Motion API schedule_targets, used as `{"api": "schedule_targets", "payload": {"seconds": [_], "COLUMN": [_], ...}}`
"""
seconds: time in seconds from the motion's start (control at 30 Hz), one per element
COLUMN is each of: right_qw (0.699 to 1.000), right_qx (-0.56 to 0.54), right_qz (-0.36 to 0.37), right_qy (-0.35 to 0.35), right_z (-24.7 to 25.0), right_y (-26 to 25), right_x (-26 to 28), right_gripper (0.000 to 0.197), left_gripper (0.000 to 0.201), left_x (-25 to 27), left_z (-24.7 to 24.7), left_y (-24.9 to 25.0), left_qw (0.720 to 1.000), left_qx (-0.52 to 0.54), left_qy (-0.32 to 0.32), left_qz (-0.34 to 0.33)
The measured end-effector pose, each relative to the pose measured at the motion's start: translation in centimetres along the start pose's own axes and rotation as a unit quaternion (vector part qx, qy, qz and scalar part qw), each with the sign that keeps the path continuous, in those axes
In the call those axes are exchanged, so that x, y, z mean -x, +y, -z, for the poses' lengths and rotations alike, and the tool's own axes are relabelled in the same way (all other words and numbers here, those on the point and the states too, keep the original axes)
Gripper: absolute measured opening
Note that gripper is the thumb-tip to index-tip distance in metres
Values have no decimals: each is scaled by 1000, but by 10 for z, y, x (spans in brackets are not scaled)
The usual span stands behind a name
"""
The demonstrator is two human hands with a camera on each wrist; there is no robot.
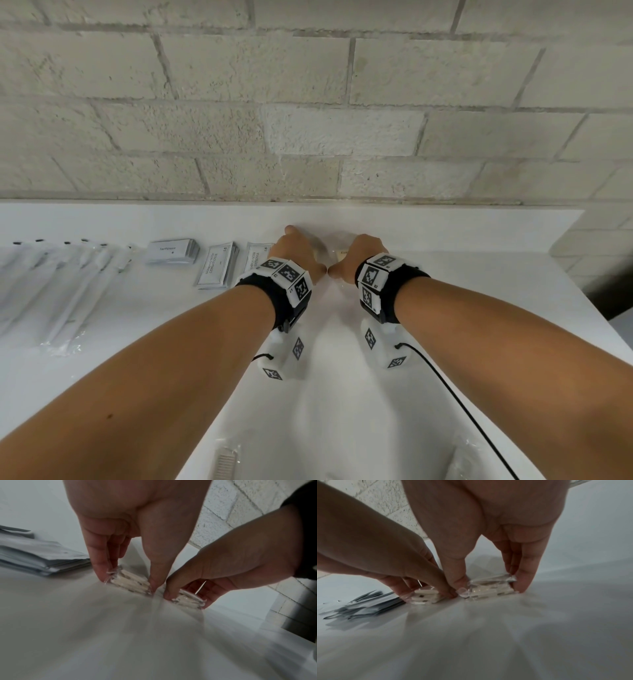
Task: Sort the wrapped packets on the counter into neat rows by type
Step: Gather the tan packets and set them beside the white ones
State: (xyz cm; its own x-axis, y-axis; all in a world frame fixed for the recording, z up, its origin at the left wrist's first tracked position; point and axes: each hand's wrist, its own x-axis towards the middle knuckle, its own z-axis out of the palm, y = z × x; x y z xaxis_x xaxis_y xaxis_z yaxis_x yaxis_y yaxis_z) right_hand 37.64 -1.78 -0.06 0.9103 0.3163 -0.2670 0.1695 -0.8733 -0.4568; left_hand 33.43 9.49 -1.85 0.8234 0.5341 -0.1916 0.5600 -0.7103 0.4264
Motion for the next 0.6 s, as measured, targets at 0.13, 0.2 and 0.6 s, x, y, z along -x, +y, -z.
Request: {"api": "schedule_targets", "payload": {"seconds": [0.13, 0.2, 0.6], "right_qw": [1000, 1000, 1000], "right_qx": [3, 1, 10], "right_qz": [3, -1, -23], "right_qy": [0, 5, 4], "right_z": [-2, -4, -7], "right_y": [0, 1, 8], "right_x": [-3, -6, 16], "right_gripper": [38, 40, 88], "left_gripper": [74, 73, 95], "left_x": [-2, -3, 23], "left_z": [-1, -2, 14], "left_y": [-1, -2, -7], "left_qw": [1000, 1000, 1000], "left_qx": [-5, -6, -4], "left_qy": [2, 2, -5], "left_qz": [-3, -3, 5]}}
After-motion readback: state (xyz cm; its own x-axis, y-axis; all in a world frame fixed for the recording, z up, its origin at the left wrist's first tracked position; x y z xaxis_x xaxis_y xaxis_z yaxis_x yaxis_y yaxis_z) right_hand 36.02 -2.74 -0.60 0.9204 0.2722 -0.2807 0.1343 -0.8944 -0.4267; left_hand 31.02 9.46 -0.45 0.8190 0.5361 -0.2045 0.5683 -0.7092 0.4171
